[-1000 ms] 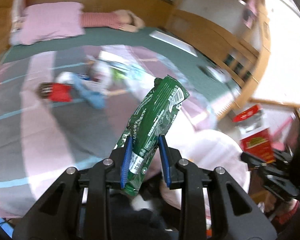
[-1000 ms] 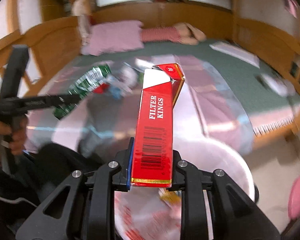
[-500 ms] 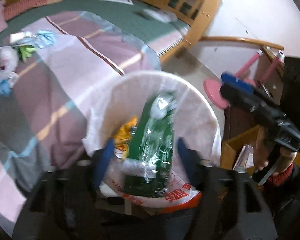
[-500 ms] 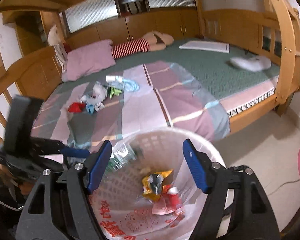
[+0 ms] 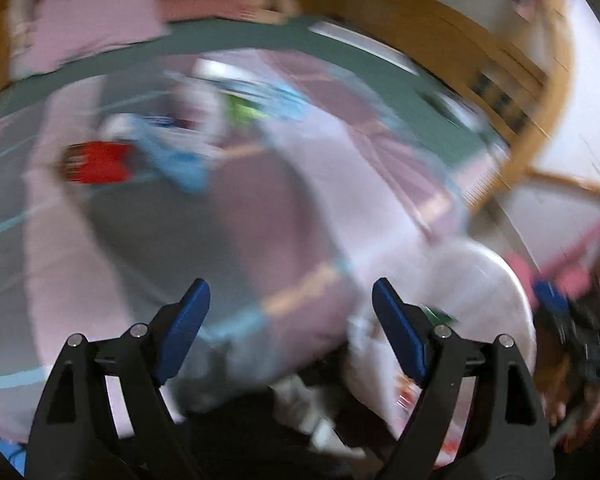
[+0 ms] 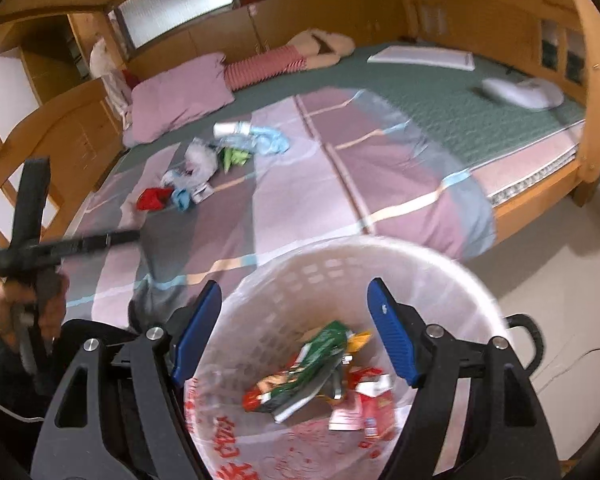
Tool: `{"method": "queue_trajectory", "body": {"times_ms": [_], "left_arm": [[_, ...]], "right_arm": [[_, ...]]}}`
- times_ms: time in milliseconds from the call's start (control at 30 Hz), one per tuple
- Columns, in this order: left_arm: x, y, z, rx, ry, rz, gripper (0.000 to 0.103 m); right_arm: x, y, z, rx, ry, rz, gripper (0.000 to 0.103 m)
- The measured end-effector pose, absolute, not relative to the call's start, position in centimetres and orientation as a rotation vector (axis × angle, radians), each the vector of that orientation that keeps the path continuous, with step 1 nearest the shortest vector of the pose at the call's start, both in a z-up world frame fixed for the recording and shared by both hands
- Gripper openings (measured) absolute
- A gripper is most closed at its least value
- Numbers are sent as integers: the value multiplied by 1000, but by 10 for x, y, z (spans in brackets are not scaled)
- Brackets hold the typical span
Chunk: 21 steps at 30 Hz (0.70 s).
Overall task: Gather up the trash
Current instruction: 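Move both items over the white bin and open both grippers, then grasp the white plastic bag with the left gripper while the right grasps blue cloth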
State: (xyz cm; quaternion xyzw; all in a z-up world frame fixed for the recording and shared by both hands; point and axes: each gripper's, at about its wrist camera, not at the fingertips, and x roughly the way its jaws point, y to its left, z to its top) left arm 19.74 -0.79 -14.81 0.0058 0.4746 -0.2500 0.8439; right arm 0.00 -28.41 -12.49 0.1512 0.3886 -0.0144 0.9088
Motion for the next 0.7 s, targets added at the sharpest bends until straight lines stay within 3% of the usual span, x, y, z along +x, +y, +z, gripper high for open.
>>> {"method": "queue_trajectory", "body": {"times_ms": [100, 200, 433, 500, 533, 567, 700], "left_arm": [[243, 4, -142, -17, 978, -394, 83], [291, -5, -137, 21, 910, -308, 93], [399, -50, -177, 21, 938, -266, 94], [416, -56, -198, 23, 1000, -270, 81], [418, -56, -205, 17, 1032, -280, 43], [423, -53, -213, -8, 1091, -309, 28], [399, -22, -193, -43, 1032, -356, 22]], "right_arm": [[19, -272, -135, 332, 844, 0, 74], [33, -262, -139, 334, 868, 19, 74], [58, -256, -141, 326, 886, 0, 74], [68, -254, -142, 318, 889, 3, 74], [73, -252, -142, 316, 890, 8, 74], [81, -248, -143, 312, 891, 17, 74], [112, -236, -142, 295, 875, 52, 74]]}}
